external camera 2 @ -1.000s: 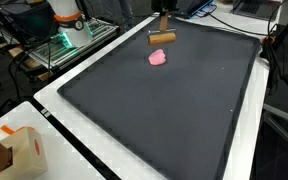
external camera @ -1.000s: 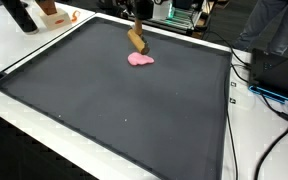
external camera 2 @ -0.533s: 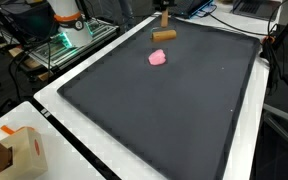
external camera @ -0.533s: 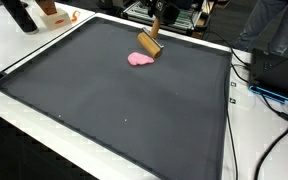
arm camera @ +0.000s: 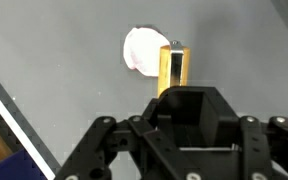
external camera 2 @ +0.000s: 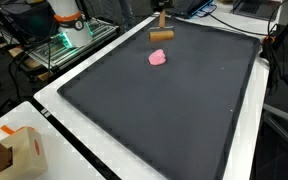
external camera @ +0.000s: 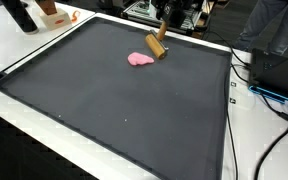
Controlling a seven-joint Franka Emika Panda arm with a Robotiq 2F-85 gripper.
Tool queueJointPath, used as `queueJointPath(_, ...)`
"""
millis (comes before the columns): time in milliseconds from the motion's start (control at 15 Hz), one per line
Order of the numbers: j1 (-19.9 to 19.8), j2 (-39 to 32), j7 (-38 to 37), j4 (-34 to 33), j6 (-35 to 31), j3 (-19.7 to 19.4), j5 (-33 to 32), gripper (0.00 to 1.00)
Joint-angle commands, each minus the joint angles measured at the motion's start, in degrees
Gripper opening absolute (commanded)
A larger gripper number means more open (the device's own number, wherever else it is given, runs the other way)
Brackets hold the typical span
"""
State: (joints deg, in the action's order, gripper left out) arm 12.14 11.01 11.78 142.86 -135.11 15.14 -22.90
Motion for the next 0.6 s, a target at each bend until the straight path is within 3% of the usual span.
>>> queueJointPath(0,0.0,0.8,-6.8,1.6,-1.8,0.6,-2.5,0.23)
queueJointPath(533,0.0,-1.3,-15.8,1.1,-1.8,1.7,-5.7,0.23)
